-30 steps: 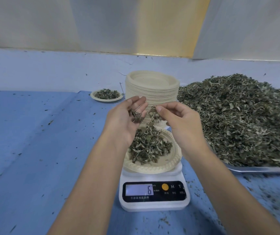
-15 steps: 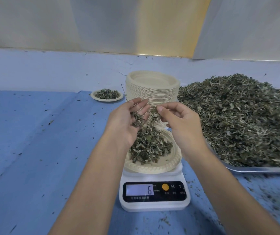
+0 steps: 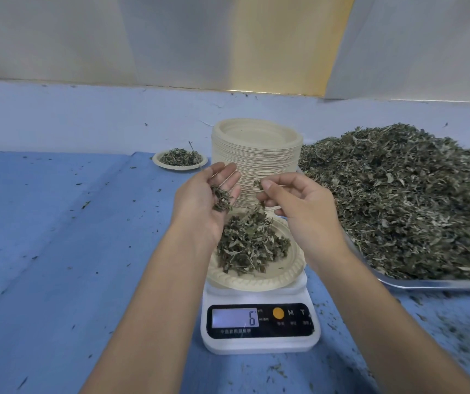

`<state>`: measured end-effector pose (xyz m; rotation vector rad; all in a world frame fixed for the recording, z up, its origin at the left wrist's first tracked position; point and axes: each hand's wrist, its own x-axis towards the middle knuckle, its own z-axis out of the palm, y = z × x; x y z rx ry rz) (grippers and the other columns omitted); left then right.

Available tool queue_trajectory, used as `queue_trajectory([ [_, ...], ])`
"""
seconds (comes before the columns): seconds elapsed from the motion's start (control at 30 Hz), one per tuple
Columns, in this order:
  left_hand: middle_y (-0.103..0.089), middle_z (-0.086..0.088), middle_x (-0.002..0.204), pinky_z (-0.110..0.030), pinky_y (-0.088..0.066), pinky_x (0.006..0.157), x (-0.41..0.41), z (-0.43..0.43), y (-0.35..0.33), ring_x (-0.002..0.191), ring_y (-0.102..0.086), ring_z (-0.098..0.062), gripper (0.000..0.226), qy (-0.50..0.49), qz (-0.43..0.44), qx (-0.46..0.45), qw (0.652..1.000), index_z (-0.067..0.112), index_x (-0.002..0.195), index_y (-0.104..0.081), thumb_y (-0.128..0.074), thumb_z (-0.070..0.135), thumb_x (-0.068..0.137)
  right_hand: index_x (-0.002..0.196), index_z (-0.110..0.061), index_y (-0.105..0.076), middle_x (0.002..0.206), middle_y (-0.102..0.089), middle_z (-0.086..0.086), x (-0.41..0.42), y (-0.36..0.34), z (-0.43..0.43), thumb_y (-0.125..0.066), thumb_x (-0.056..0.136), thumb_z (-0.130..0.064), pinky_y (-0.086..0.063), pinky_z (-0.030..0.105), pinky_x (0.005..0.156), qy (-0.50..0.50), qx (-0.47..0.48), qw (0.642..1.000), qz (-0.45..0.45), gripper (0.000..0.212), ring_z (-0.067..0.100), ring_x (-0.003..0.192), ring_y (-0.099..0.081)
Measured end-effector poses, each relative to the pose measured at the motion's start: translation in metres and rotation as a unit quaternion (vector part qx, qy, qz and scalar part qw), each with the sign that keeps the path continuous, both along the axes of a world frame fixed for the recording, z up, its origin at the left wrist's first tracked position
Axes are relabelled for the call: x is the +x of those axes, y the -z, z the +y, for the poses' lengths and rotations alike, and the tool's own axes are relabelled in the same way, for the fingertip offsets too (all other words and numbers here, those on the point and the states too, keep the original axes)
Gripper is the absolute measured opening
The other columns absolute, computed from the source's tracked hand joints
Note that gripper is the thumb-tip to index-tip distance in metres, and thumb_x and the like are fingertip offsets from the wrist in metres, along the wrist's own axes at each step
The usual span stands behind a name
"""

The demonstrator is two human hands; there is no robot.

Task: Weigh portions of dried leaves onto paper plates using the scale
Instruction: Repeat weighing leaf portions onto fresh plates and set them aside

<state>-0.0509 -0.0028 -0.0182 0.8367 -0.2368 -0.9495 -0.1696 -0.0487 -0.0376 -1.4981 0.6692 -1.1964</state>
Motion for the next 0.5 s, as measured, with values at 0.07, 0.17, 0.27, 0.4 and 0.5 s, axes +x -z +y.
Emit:
queue_trajectory([
  [0.07, -0.072, -0.002, 0.08, -0.023, -0.056, 0.056, -0.0003, 0.0014, -0.0007, 0.079, -0.069, -0.013, 0.022, -0.003, -0.006, 0.007, 1.0, 0.009, 0.091, -0.059, -0.039, 0.014, 0.101, 0.089, -0.01, -0.067, 0.071, -0.07, 0.002, 0.0004, 0.0004, -0.0002, -0.066, 0.088, -0.009, -0.044, 0.007, 0.056, -0.001, 0.001, 1.0, 0.006, 0.003, -0.006, 0.058, -0.061],
  [0.17, -0.072, 0.0, 0.081, -0.02, -0.05, 0.042, -0.0003, 0.0028, -0.0017, 0.082, -0.069, -0.014, 0.023, -0.008, -0.007, 0.011, 1.0, 0.01, 0.09, -0.059, -0.04, 0.015, 0.101, 0.087, -0.012, -0.067, 0.071, -0.07, 0.002, 0.0004, 0.0003, -0.0006, -0.065, 0.088, -0.009, -0.043, 0.007, 0.056, 0.004, -0.002, 1.0, 0.009, 0.004, -0.006, 0.058, -0.061],
  [0.27, -0.072, 0.0, 0.08, -0.02, -0.049, 0.039, -0.0005, 0.0032, -0.0022, 0.076, -0.069, -0.012, 0.022, -0.008, -0.01, 0.013, 1.0, 0.011, 0.09, -0.059, -0.04, 0.015, 0.101, 0.085, -0.016, -0.068, 0.068, -0.069, -0.003, 0.0004, 0.0014, -0.0012, -0.067, 0.087, -0.012, -0.043, 0.007, 0.056, 0.01, -0.007, 1.0, 0.02, 0.004, -0.006, 0.058, -0.058],
  [0.4, -0.073, -0.002, 0.079, -0.023, -0.057, 0.057, -0.0007, 0.0018, -0.0012, 0.074, -0.07, -0.013, 0.021, -0.009, 0.001, 0.001, 1.0, 0.007, 0.093, -0.059, -0.04, 0.013, 0.101, 0.08, -0.023, -0.072, 0.064, -0.059, -0.006, 0.0006, 0.0062, -0.0044, -0.073, 0.083, -0.021, -0.043, 0.013, 0.06, 0.037, -0.035, 0.997, 0.051, 0.004, 0.0, 0.059, -0.051],
  [0.5, -0.073, -0.001, 0.079, -0.023, -0.057, 0.059, -0.001, 0.001, -0.0004, 0.074, -0.07, -0.012, 0.021, -0.008, -0.001, 0.007, 1.0, 0.008, 0.092, -0.059, -0.04, 0.014, 0.101, 0.081, -0.024, -0.075, 0.064, -0.062, -0.011, 0.001, 0.0089, -0.0064, -0.074, 0.082, -0.022, -0.047, 0.017, 0.067, 0.04, -0.046, 0.996, 0.066, 0.002, 0.002, 0.062, -0.051],
])
